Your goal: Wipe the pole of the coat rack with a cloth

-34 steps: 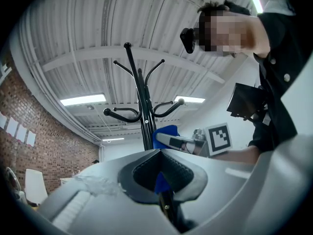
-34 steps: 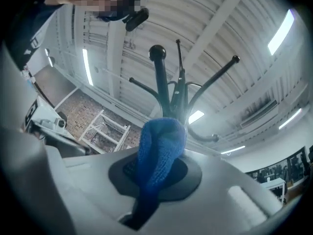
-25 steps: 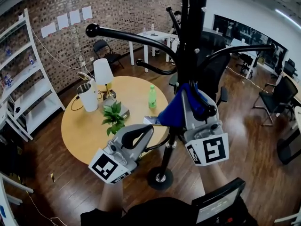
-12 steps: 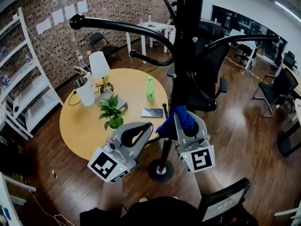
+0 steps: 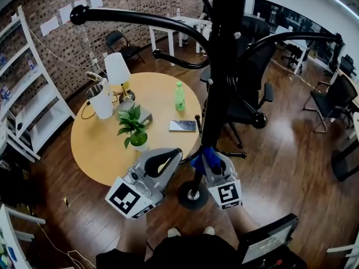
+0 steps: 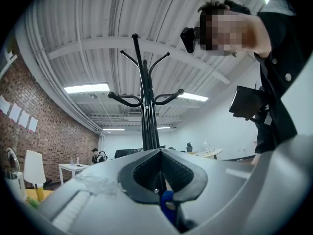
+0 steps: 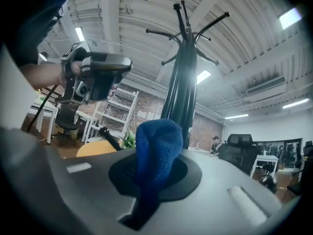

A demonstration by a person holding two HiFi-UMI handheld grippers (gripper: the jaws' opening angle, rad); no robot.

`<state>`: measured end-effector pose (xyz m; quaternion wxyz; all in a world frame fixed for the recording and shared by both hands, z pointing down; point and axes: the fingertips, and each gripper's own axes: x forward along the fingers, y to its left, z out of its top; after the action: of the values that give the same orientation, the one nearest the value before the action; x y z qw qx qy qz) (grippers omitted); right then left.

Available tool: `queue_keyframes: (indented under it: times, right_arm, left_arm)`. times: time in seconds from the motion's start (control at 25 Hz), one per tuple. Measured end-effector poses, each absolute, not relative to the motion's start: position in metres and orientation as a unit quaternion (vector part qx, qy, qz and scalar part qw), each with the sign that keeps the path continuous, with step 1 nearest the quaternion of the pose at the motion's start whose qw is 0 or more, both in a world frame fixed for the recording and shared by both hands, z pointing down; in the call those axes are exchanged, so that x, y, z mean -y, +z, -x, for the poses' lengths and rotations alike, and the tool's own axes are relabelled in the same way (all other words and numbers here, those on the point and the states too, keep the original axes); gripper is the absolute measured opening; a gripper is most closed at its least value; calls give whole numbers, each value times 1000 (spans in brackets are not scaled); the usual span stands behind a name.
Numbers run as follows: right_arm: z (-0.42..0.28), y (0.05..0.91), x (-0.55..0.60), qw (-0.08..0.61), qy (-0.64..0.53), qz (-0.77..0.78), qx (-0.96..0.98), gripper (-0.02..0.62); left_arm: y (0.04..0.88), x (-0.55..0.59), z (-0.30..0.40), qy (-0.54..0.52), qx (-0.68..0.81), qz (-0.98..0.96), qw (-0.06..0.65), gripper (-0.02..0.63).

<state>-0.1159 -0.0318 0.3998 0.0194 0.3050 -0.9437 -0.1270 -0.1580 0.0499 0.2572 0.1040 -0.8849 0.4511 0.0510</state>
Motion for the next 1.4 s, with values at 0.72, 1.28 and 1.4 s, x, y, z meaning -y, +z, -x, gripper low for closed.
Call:
queue_keyframes:
  times: [0.72, 1.28, 1.4]
  right_arm:
    - [105, 260, 32, -107, -126, -334, 928, 23]
    - [100, 129, 28, -225, -223, -377, 870, 23]
    - [103, 131, 26, -216, -240, -381, 866, 23]
  left_arm:
    - [243, -47, 171, 69, -437, 889, 121, -6]
    - [234, -43, 209, 71, -417, 893, 153, -6]
    - [227, -31, 210, 64, -417, 893, 156, -6]
